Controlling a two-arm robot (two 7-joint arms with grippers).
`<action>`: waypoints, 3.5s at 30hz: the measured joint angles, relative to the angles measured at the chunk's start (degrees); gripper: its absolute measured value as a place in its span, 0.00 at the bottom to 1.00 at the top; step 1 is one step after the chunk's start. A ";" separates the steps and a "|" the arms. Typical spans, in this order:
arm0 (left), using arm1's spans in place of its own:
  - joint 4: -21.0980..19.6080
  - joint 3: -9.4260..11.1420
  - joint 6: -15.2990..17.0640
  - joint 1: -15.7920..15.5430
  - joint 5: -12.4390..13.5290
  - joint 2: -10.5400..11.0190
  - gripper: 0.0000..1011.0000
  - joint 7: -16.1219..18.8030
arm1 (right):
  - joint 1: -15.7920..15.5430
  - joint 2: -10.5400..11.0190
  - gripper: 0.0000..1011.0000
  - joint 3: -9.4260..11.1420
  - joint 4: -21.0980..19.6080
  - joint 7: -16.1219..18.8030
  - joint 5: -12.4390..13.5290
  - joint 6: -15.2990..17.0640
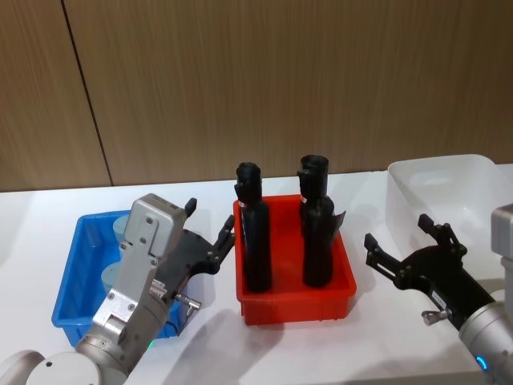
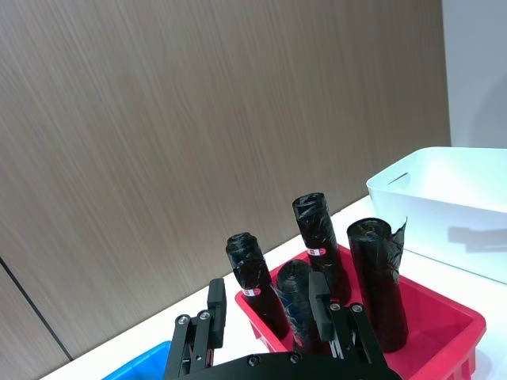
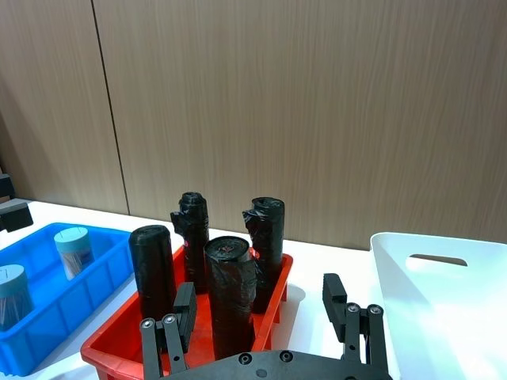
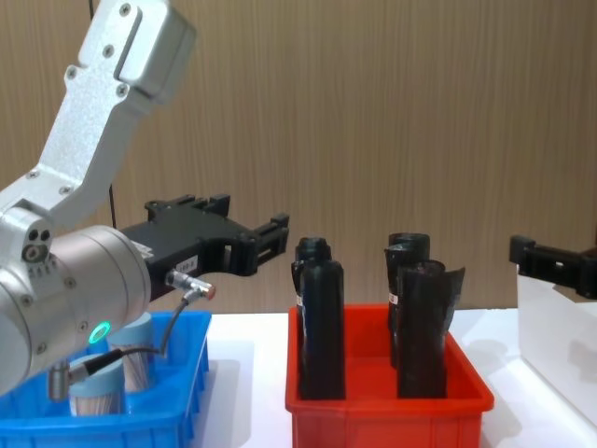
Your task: Pick the cotton swabs from the blue box and place them into the white box.
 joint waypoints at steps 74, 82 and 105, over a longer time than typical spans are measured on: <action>0.14 -6.89 9.58 4.10 -13.91 1.85 0.99 11.87 | 0.00 0.00 0.99 0.00 0.00 0.00 0.00 0.00; 4.90 -7.92 10.52 1.44 -15.26 0.98 0.99 8.83 | 0.00 0.00 0.99 0.00 0.00 0.00 0.00 0.00; 16.22 -9.44 12.33 -4.48 -15.59 -1.12 0.99 2.87 | 0.00 0.00 0.99 0.00 0.00 0.00 0.00 0.00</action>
